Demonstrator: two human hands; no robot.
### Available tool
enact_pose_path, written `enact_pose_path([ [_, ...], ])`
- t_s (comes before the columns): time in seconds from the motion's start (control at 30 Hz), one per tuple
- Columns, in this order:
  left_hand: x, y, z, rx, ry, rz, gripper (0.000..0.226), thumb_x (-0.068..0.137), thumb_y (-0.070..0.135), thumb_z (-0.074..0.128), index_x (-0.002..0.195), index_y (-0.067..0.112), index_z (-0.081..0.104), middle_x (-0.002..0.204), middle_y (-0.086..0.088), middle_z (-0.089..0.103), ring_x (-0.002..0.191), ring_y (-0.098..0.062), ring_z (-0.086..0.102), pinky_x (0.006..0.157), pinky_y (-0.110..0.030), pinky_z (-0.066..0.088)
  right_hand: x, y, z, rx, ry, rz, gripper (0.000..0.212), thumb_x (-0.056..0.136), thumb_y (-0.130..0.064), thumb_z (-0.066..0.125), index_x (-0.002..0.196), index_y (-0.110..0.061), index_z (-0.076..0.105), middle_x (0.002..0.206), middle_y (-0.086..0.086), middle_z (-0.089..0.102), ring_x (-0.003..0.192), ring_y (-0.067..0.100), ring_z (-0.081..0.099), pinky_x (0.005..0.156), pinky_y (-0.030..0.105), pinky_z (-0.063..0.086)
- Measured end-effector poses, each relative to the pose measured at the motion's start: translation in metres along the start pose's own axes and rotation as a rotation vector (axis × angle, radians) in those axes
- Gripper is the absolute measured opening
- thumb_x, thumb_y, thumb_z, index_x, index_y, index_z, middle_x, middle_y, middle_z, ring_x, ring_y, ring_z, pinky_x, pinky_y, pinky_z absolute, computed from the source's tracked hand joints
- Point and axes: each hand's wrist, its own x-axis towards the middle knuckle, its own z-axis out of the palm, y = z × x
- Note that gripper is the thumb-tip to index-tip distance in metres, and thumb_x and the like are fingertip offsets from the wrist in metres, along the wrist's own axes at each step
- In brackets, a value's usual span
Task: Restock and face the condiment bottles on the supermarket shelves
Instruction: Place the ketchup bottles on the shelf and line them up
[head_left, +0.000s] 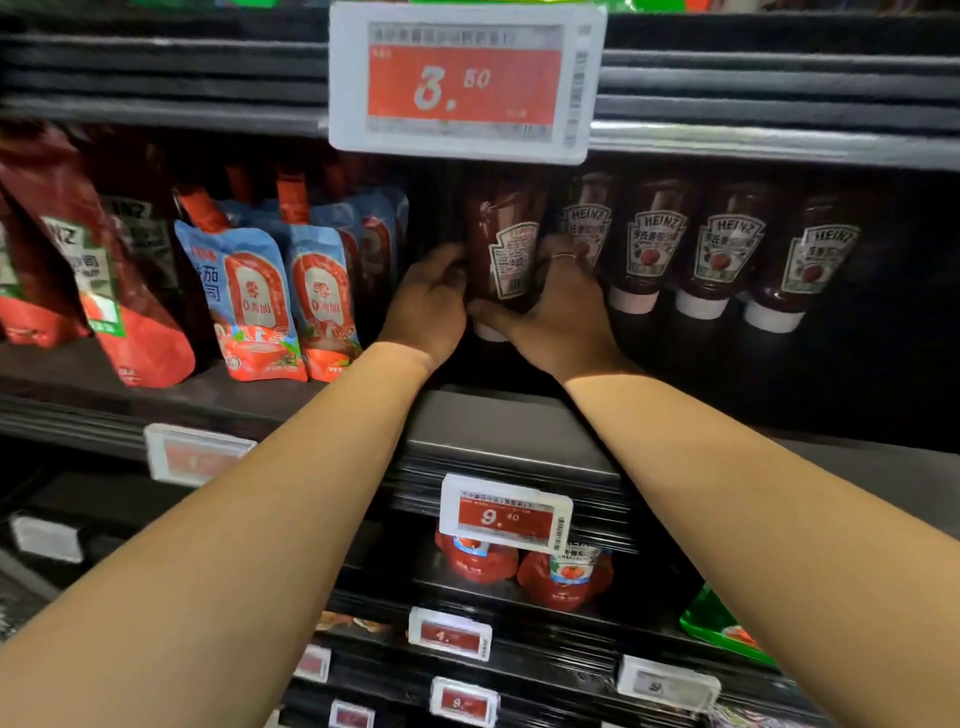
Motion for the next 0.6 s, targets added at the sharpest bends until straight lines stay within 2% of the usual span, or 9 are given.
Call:
enact_pose_path([
  [0.07, 0.002, -0.002, -0.003, 0.057, 0.043, 0.018, 0.03, 0.101, 0.0, 0.042, 0.11, 0.017, 0.065, 0.113, -0.006, 0.067, 0.104, -0.019, 0.061, 0.101, -0.033, 0.049, 0.002, 0.002, -0.002, 0.05, -0.069, 0.026, 0.073, 0.067, -0.034, 0.093, 0.128, -0.021, 0.055, 0.118, -0.004, 0.07, 0.11, 0.011, 0.066, 0.099, 0.035, 0.055],
  [0.17, 0.001, 0.0, -0.004, -0.001, 0.054, -0.051, 0.019, 0.1, 0.009, 0.048, 0.106, 0.019, 0.064, 0.116, -0.012, 0.069, 0.11, -0.028, 0.064, 0.103, -0.047, 0.051, 0.004, 0.003, -0.007, 0.149, -0.151, 0.064, 0.07, 0.072, -0.021, 0.088, 0.133, -0.023, 0.055, 0.118, -0.007, 0.072, 0.112, 0.008, 0.067, 0.103, 0.037, 0.054],
  [0.3, -0.003, 0.006, -0.001, -0.003, -0.021, -0.057, 0.032, 0.1, 0.01, 0.054, 0.131, 0.017, 0.062, 0.129, -0.007, 0.067, 0.121, -0.021, 0.061, 0.111, -0.041, 0.045, 0.005, 0.002, -0.011, 0.275, -0.164, 0.083, 0.052, 0.068, -0.013, 0.072, 0.113, -0.034, 0.057, 0.105, -0.011, 0.074, 0.104, 0.002, 0.069, 0.091, 0.023, 0.054],
  [0.33, -0.004, 0.007, -0.001, -0.001, -0.046, -0.049, 0.036, 0.102, 0.01, 0.054, 0.136, 0.016, 0.059, 0.133, -0.005, 0.065, 0.124, -0.019, 0.06, 0.113, -0.039, 0.043, 0.004, 0.002, -0.011, 0.291, -0.173, 0.09, 0.054, 0.068, -0.013, 0.072, 0.116, -0.034, 0.058, 0.107, -0.011, 0.075, 0.105, 0.002, 0.069, 0.092, 0.023, 0.054],
  [0.43, -0.005, 0.008, -0.002, 0.005, -0.085, -0.037, 0.042, 0.102, 0.009, 0.053, 0.144, 0.016, 0.053, 0.138, -0.004, 0.062, 0.127, -0.017, 0.057, 0.115, -0.039, 0.04, 0.002, 0.002, -0.01, 0.279, -0.216, 0.068, 0.071, 0.068, -0.022, 0.083, 0.133, -0.028, 0.057, 0.118, -0.007, 0.073, 0.112, 0.007, 0.068, 0.103, 0.037, 0.054],
  [0.6, -0.009, 0.01, 0.0, -0.009, -0.091, -0.017, 0.044, 0.099, 0.011, 0.062, 0.142, 0.014, 0.05, 0.131, -0.007, 0.066, 0.122, -0.018, 0.062, 0.11, -0.042, 0.047, 0.0, 0.003, -0.01, 0.19, -0.198, 0.017, 0.079, 0.069, -0.02, 0.093, 0.137, -0.023, 0.054, 0.123, -0.005, 0.071, 0.114, 0.009, 0.067, 0.104, 0.039, 0.054],
])
